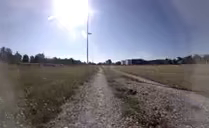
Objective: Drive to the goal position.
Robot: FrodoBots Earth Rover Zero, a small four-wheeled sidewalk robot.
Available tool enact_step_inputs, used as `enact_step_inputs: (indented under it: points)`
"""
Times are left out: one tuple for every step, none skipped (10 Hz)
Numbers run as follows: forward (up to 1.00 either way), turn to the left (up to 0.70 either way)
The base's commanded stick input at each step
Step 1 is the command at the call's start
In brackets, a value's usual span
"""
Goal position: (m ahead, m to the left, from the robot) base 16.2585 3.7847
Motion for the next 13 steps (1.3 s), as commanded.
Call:
enact_step_inputs:
  points:
    - [0.5,0.0]
    - [0.5,0.0]
    - [0.5,0.0]
    - [0.5,0.0]
    - [0.5,0.0]
    - [0.5,0.0]
    - [0.5,0.0]
    - [0.5,0.0]
    - [0.5,0.0]
    - [0.5,0.0]
    - [0.5,0.0]
    - [0.5,0.0]
    - [0.5,0.0]
